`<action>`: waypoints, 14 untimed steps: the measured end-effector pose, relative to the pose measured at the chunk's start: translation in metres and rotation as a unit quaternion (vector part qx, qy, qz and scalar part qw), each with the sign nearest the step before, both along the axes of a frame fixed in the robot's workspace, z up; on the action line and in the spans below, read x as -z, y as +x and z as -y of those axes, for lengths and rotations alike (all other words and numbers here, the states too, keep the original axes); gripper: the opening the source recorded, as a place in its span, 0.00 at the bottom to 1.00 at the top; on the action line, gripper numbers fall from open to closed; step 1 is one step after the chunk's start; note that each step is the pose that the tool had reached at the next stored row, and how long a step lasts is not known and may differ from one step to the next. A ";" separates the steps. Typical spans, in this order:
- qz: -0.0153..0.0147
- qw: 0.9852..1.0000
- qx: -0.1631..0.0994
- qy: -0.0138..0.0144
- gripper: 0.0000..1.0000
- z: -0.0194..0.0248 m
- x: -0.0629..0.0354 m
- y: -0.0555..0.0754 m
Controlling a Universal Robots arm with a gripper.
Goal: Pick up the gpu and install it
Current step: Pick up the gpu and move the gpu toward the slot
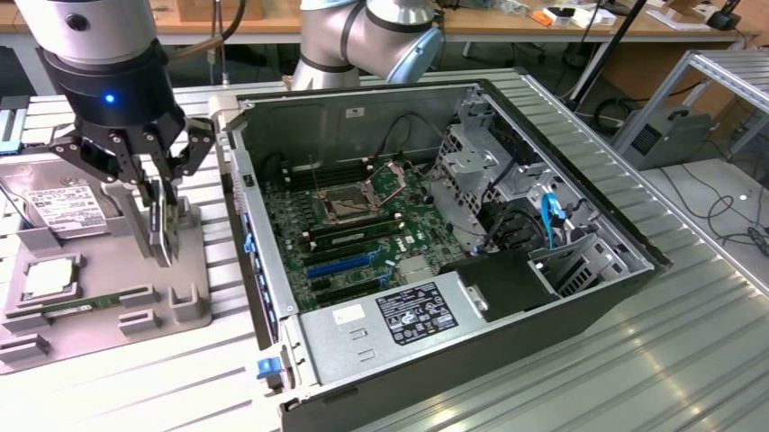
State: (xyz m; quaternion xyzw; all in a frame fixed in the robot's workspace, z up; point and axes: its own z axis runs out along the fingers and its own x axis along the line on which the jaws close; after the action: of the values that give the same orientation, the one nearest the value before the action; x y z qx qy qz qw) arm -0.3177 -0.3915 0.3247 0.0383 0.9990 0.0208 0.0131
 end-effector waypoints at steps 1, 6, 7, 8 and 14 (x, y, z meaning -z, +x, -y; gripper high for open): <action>0.000 1.000 0.000 0.000 0.27 0.0000 -0.0006 0.000; 0.000 1.000 0.000 0.000 0.27 0.0000 -0.0034 0.000; 0.000 1.000 0.000 0.000 0.27 0.0000 -0.0040 0.000; 0.000 1.000 0.000 0.000 0.27 0.0000 -0.0047 0.000; 0.000 1.000 0.000 0.000 0.27 0.0000 -0.0088 0.000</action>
State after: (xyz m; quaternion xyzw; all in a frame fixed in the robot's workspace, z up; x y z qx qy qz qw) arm -0.3177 -0.3915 0.3335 0.0383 0.9990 0.0208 0.0131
